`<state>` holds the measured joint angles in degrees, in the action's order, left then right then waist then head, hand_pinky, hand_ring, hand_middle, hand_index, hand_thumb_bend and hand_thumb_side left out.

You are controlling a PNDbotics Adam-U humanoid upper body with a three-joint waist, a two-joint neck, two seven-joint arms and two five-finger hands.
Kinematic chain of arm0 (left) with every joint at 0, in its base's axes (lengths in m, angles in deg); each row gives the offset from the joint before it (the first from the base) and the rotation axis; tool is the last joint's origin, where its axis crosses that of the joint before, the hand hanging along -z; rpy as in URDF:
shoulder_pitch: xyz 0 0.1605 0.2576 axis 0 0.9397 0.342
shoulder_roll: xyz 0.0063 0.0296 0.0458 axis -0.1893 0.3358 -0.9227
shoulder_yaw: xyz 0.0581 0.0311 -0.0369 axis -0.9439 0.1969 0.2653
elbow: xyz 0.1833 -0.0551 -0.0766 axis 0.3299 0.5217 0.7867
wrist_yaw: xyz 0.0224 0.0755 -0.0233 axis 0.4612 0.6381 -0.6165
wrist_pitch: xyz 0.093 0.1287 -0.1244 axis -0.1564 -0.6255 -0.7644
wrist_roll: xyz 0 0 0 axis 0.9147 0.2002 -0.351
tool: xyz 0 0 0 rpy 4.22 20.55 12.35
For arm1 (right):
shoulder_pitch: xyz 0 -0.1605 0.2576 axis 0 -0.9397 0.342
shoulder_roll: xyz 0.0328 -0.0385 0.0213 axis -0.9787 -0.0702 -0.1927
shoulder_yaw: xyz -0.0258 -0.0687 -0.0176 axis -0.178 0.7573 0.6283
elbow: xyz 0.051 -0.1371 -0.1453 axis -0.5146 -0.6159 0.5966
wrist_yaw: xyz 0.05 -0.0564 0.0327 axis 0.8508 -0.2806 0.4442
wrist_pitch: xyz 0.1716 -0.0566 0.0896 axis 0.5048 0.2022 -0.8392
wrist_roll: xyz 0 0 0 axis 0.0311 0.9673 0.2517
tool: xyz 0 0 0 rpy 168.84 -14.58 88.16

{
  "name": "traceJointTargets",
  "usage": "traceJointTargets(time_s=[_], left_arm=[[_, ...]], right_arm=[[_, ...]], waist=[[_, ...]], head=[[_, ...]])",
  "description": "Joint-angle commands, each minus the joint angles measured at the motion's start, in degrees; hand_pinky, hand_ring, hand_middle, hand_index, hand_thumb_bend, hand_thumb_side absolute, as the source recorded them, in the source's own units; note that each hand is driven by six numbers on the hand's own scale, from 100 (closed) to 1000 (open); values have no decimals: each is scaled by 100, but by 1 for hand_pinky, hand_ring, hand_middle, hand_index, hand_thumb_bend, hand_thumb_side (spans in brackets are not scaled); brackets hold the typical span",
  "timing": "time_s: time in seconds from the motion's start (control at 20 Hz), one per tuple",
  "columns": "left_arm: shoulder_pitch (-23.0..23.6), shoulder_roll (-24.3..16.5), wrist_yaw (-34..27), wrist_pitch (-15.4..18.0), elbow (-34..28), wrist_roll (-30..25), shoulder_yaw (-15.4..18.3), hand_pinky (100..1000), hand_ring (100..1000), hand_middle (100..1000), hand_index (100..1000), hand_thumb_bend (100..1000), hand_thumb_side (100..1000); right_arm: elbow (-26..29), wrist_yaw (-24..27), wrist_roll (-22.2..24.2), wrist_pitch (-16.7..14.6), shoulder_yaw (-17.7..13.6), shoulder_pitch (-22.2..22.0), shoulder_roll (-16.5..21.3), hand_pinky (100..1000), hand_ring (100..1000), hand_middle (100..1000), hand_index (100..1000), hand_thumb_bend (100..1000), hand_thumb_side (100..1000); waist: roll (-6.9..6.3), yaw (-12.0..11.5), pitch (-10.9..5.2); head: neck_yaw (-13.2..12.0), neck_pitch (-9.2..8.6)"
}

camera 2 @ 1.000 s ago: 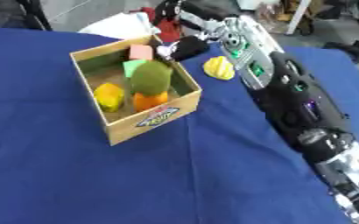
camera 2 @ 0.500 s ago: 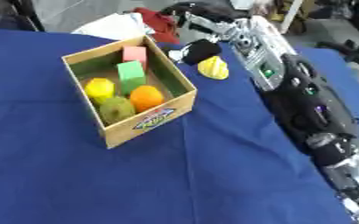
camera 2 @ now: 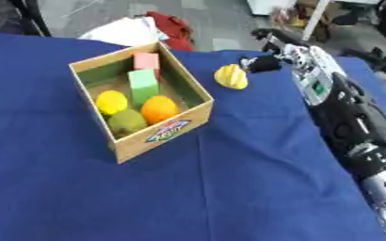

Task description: Pick up objects on the table and place them in the box.

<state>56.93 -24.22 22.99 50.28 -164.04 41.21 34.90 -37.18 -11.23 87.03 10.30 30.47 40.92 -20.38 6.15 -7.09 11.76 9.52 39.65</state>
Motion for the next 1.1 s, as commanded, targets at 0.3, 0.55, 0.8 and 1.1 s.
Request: traceJointTargets(time_s=[0.3,0.55,0.8,1.1], left_arm=[[-163,-82,-5,31,-154,-74,26,711,608,639,776,290,481],[-150,-86,-12,26,-182,-74,40,712,609,640,776,287,481],[-153,-70,-20,26,-183,-82,37,712,608,640,776,287,482],[-141,-62,-25,24,-183,-73,51,712,608,639,776,284,482]], right_arm=[[-539,-336,-153,113,-133,222,-62,767,843,949,996,215,503],[-734,-560,97,195,-110,201,-126,793,871,954,998,231,492],[-747,-1197,248,383,-108,187,-181,798,865,873,940,199,409],[-655,-1427,18,365,-120,142,-231,751,785,660,759,125,265]], waist=[[60,-181,79],[53,-213,103],[36,-204,109],[10,-173,106]], head=[[136,-160],[143,-173],[151,-182],[153,-174]])
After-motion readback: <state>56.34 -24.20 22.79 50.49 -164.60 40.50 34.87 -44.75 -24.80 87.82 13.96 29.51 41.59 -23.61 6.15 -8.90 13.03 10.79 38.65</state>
